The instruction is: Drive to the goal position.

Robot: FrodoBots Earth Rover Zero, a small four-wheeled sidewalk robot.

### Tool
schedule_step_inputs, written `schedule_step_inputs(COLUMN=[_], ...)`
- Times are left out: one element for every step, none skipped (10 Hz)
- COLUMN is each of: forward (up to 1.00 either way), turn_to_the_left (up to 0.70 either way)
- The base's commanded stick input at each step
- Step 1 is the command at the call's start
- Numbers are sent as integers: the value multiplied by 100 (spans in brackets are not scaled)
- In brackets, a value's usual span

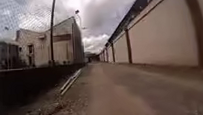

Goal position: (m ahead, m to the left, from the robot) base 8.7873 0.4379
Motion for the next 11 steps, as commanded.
schedule_step_inputs(forward=[60, 60, 60, 60, 60, 60, 60, 60, 60, 60, 60], turn_to_the_left=[15, 15, 15, 15, 15, 15, 15, 15, 15, 15, 15])
